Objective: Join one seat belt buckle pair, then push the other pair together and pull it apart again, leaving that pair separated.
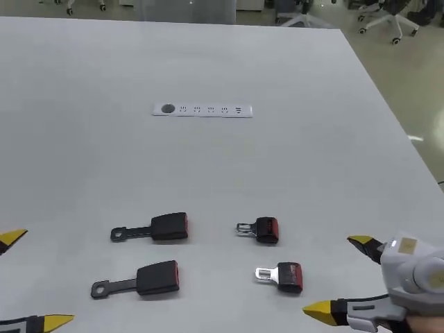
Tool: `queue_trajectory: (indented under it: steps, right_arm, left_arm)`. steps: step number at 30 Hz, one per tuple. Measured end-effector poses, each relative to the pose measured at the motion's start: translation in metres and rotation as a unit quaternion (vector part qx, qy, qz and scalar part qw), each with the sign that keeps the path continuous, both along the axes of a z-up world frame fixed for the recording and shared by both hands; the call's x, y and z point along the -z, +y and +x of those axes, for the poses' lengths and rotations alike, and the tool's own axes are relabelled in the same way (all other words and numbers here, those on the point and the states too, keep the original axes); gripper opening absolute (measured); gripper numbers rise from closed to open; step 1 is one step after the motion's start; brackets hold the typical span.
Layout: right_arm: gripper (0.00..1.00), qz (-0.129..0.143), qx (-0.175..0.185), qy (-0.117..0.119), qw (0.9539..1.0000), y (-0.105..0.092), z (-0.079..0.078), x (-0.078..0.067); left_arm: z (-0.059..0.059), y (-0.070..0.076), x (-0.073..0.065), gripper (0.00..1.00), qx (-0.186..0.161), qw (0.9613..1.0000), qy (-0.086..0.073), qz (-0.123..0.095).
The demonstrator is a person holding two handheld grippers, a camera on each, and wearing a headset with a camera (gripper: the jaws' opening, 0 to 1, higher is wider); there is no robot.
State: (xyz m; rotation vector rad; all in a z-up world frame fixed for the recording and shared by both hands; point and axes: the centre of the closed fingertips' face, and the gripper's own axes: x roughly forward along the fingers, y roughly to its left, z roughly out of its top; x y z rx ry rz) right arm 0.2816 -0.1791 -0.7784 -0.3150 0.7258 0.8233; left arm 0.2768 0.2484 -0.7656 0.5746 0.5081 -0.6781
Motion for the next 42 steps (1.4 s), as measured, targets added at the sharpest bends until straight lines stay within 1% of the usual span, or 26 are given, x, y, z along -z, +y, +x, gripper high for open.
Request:
queue_trajectory:
  steps: [1,2,4,6,8,9,11,13,15,17,20,26,28,31,33,35,36,37,40,42]
  right_arm:
    - [0.99,-0.006,0.001,-0.004,1.0,-0.001,0.001,-0.001]
    - [0.98,-0.007,0.005,-0.012,0.9999,-0.001,0.003,-0.004]
    - [0.98,0.007,0.009,-0.017,0.9998,0.002,0.004,-0.009]
    - [0.97,0.008,0.009,-0.012,0.9998,0.003,0.004,-0.008]
    - [0.97,-0.001,0.005,-0.017,0.9998,0.002,0.004,-0.006]
    - [0.96,-0.009,0.003,-0.015,0.9998,0.001,0.004,-0.005]
    - [0.95,-0.007,0.005,-0.008,0.9999,0.002,0.004,-0.007]
    - [0.97,-0.007,0.01,-0.002,0.9999,0.003,0.004,-0.009]
    - [0.96,-0.01,0.006,-0.01,0.9999,0.004,0.005,-0.011]
    - [0.96,-0.014,0.005,-0.007,0.9999,0.003,0.006,-0.011]
    - [0.95,-0.026,0.0,-0.015,0.9995,0.001,0.009,-0.012]
    - [0.95,-0.03,-0.001,-0.018,0.9994,0.001,0.01,-0.012]
    - [0.95,-0.039,-0.005,-0.016,0.9991,0.004,0.008,-0.01]
    - [0.96,-0.051,-0.018,-0.019,0.9983,0.008,0.004,-0.007]
    - [0.96,-0.054,-0.023,-0.018,0.9981,0.009,0.003,-0.005]
    - [0.96,-0.055,-0.024,-0.016,0.998,0.009,0.003,-0.004]
    - [0.95,-0.061,-0.026,-0.014,0.9977,0.008,0.003,-0.003]
    - [0.95,-0.067,-0.026,-0.01,0.9974,0.006,0.002,-0.001]
    - [0.94,-0.075,-0.026,-0.013,0.9968,0.004,0.002,0.0]
    - [0.93,-0.073,-0.025,-0.012,0.9969,0.003,0.002,0.0]
  left_arm:
    - [0.0,0.001,0.0,1.0,0.0,1.0,0.0,0.001]
    - [0.0,0.001,0.001,1.0,-0.001,1.0,0.0,0.001]
    - [0.001,0.001,0.0,1.0,0.0,1.0,-0.003,0.001]
    - [0.001,0.002,0.0,1.0,0.0,1.0,-0.004,0.001]
    - [0.001,0.003,0.002,1.0,-0.001,1.0,-0.001,0.002]
    - [0.001,0.003,0.002,1.0,0.0,1.0,-0.001,0.002]
    - [0.001,0.003,0.001,1.0,0.0,1.0,-0.004,0.003]
    - [0.002,0.004,0.001,1.0,-0.001,1.0,-0.005,0.002]
    - [0.001,0.003,0.001,1.0,0.002,1.0,-0.006,0.0]
    - [0.001,0.002,0.001,1.0,0.007,0.9999,-0.008,0.002]
    - [0.001,0.003,0.002,1.0,0.005,1.0,-0.006,0.005]
    - [0.002,0.005,0.001,1.0,-0.001,1.0,-0.008,0.005]
    - [0.002,0.005,0.002,1.0,-0.002,1.0,-0.007,0.006]
    - [0.001,0.006,0.005,1.0,-0.003,1.0,0.001,0.007]
    - [0.0,0.005,0.006,1.0,-0.002,1.0,0.004,0.009]
    - [-0.001,0.006,0.008,1.0,0.0,0.9998,0.006,0.017]
    - [-0.001,0.007,0.008,1.0,-0.001,0.9998,0.007,0.019]
    - [-0.001,0.006,0.008,1.0,0.0,0.9998,0.006,0.021]
    - [-0.002,0.006,0.007,1.0,0.0,0.9997,0.006,0.023]
    - [-0.002,0.007,0.009,0.99,-0.001,0.9996,0.011,0.024]
